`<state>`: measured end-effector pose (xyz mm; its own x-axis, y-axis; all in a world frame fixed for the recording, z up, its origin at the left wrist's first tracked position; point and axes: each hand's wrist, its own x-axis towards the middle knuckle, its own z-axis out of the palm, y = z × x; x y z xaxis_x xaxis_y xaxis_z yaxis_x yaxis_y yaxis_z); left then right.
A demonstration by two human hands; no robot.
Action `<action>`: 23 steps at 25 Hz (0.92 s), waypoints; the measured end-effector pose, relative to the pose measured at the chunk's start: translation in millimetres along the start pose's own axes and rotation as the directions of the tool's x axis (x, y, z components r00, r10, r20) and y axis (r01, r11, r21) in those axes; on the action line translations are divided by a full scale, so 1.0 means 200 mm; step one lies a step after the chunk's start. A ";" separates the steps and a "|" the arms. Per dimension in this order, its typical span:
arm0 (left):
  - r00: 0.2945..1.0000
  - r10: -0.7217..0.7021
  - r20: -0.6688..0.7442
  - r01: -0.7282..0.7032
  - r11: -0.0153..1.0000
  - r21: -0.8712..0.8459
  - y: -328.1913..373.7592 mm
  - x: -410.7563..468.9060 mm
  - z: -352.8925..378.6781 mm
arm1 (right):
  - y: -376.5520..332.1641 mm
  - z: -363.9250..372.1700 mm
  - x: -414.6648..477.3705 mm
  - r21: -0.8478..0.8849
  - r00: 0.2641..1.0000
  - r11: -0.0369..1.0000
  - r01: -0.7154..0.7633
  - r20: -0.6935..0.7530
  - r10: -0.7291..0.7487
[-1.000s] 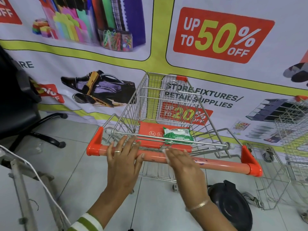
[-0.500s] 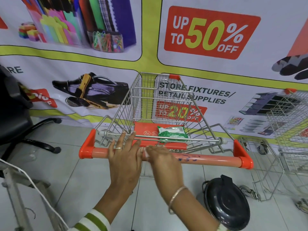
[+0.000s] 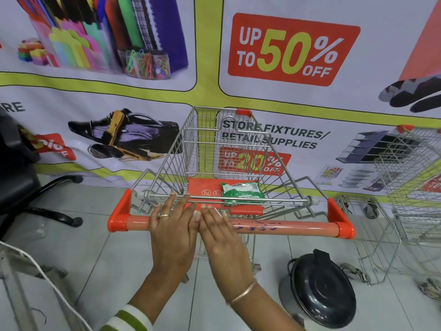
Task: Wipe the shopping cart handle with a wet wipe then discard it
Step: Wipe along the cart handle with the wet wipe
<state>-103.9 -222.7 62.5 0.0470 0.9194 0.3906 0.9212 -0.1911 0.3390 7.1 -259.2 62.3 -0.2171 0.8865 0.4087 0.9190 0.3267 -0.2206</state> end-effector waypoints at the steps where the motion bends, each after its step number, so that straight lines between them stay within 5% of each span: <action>1: 1.000 0.018 -0.007 -0.018 1.000 0.000 0.00 0.00 0.00 | 0.07 -0.03 -0.01 0.000 1.000 1.000 0.000 -0.007 0.000; 6: 1.000 0.018 -0.015 -0.018 1.000 0.019 0.02 0.00 0.01 | 0.27 -0.16 -0.11 -0.108 0.985 0.980 -0.169 -0.035 0.166; 12: 0.999 0.033 -0.029 -0.032 0.999 0.032 0.01 0.00 0.00 | 0.16 -0.08 -0.05 -0.086 0.997 0.994 -0.061 -0.050 0.057; 18: 0.999 0.027 -0.032 -0.026 0.999 0.022 0.03 0.00 0.01 | 0.40 -0.19 -0.25 -0.229 0.947 0.920 -0.319 -0.049 0.316; 23: 0.999 0.027 -0.019 -0.026 0.999 0.035 0.01 0.00 0.00 | 0.07 -0.02 -0.12 -0.127 0.994 0.986 -0.110 -0.033 0.106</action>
<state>-101.6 -223.1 63.0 0.0641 0.9072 0.4157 0.9327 -0.2026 0.2983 26.1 -277.1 53.5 -0.1073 0.9048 0.4121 0.9716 0.1833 -0.1496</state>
